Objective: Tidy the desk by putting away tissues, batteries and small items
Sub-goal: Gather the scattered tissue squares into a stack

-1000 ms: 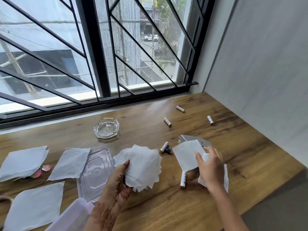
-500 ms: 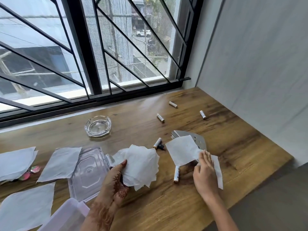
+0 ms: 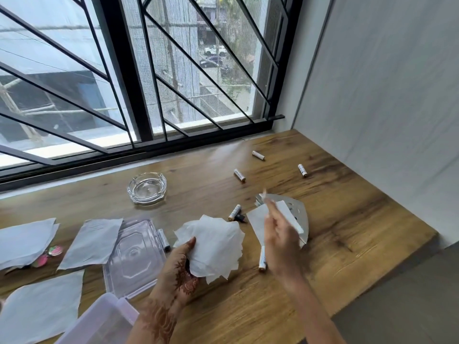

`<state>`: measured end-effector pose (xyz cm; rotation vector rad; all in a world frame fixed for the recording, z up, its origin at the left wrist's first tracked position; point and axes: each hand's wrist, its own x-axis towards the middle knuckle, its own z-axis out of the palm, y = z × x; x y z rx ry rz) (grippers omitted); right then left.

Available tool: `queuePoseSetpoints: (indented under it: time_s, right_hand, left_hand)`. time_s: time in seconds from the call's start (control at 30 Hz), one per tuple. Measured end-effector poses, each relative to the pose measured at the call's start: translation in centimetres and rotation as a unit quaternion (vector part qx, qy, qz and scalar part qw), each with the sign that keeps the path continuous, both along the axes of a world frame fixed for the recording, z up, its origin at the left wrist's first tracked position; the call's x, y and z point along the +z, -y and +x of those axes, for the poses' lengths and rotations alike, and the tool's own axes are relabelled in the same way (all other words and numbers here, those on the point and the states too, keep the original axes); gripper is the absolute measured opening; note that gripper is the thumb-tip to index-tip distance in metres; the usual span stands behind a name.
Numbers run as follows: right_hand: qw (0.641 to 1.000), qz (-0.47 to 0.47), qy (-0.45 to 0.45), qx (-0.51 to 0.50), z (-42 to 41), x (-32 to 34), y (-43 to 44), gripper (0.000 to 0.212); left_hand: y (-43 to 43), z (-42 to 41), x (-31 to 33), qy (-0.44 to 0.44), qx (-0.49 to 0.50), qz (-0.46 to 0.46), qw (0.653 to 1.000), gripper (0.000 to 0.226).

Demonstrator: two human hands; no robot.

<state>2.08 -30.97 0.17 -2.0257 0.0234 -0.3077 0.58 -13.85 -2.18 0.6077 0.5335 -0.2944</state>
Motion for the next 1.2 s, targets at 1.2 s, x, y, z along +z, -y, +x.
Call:
queuePoseSetpoints:
  time_s: [1.2]
  right_hand:
    - [0.964, -0.065, -0.083, -0.242, 2.1, -5.5, 6.0, 0.029]
  left_hand:
    - [0.0, -0.1, 0.4, 0.038, -0.003, -0.003, 0.999, 0.030]
